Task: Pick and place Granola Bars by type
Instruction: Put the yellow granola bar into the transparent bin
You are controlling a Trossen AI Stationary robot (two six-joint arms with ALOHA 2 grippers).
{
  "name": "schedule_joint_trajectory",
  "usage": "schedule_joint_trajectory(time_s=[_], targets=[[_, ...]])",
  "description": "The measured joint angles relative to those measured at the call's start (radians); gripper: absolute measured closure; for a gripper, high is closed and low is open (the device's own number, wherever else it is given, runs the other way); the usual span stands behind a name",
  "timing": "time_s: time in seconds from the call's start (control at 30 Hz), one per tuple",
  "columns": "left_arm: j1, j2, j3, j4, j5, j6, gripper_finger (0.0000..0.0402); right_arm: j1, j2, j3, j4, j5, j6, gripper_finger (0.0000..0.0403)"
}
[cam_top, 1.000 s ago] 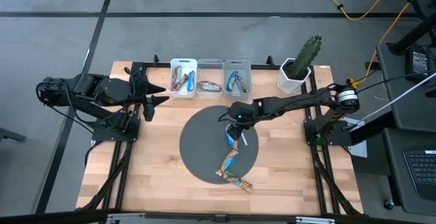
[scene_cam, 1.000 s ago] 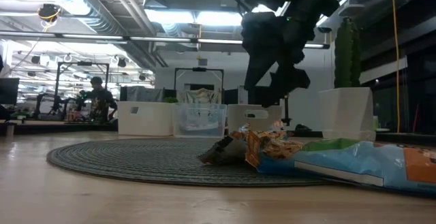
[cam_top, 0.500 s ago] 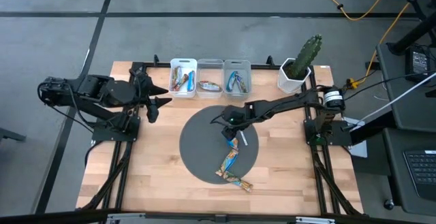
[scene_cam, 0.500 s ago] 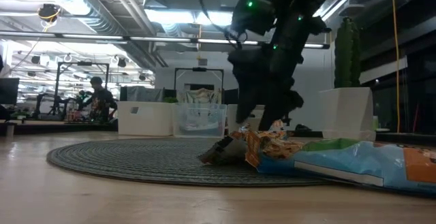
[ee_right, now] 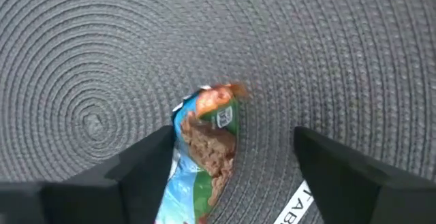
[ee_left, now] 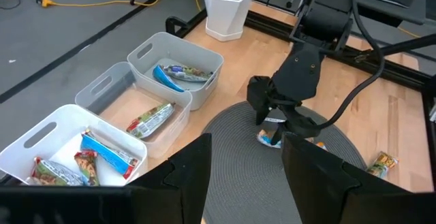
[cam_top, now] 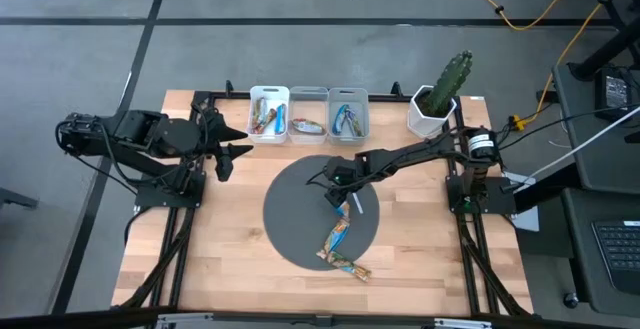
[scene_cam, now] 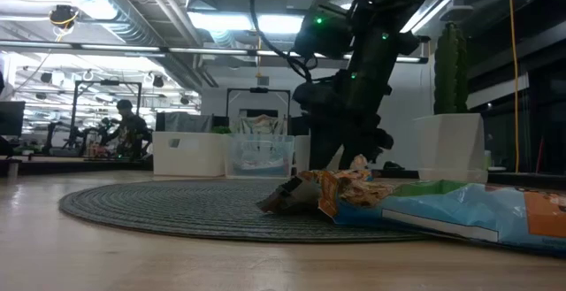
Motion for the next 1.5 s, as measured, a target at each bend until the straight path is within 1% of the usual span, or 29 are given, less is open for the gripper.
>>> schedule_joint_trajectory(time_s=[0.13, 0.4, 0.47, 0.5, 0.6, 0.7, 0.83, 0.93, 1.03, 1.17, 1.23, 1.3, 1.4, 1.5], targets=[[0.0, 0.0, 0.0, 0.0, 0.0, 0.0, 0.0233, 0.0, 0.005, 0.001, 0.004, 0.001, -0.019, 0.0171], [0.0, 0.0, 0.0, 0.0, 0.0, 0.0, 0.0233, -0.002, 0.004, 0.011, -0.003, -0.016, -0.055, 0.033], [0.0, 0.0, 0.0, 0.0, 0.0, 0.0, 0.0233, -0.002, 0.005, 0.03, -0.027, -0.019, -0.077, 0.0357], [0.0, 0.0, 0.0, 0.0, 0.001, 0.0, 0.0233, -0.002, 0.004, 0.045, -0.046, -0.018, -0.093, 0.0364], [0.0, 0.0, 0.0, 0.0, 0.001, 0.0, 0.0233, -0.002, -0.013, 0.102, -0.108, -0.018, -0.137, 0.0366], [0.0, 0.0, 0.0, 0.0, 0.002, 0.0, 0.0233, 0.0, -0.036, 0.185, -0.231, 0.002, -0.198, 0.0368], [0.0, 0.0, 0.0, 0.0, 0.002, 0.0, 0.0233, 0.021, -0.085, 0.299, -0.388, 0.114, -0.271, 0.0364], [0.0, 0.0, 0.0, -0.001, 0.003, 0.001, 0.0233, 0.052, -0.142, 0.358, -0.46, 0.197, -0.309, 0.0371], [0.0, 0.0, 0.0, -0.003, 0.009, 0.002, 0.0233, 0.088, -0.228, 0.371, -0.474, 0.238, -0.312, 0.0374], [0.0, 0.0, 0.0, -0.004, 0.011, 0.005, 0.0233, 0.134, -0.354, 0.366, -0.511, 0.282, -0.306, 0.0363], [0.0, 0.0, 0.0, -0.004, 0.01, 0.01, 0.0233, 0.155, -0.409, 0.365, -0.539, 0.323, -0.319, 0.0362], [0.0, 0.0, 0.0, -0.004, 0.01, 0.018, 0.0233, 0.163, -0.457, 0.365, -0.551, 0.341, -0.346, 0.0366], [0.0, 0.0, 0.0, -0.004, 0.01, 0.018, 0.0233, 0.163, -0.503, 0.365, -0.554, 0.345, -0.382, 0.0376], [0.0, 0.0, 0.0, -0.004, 0.01, 0.017, 0.0233, 0.162, -0.525, 0.364, -0.546, 0.35, -0.434, 0.0376]])
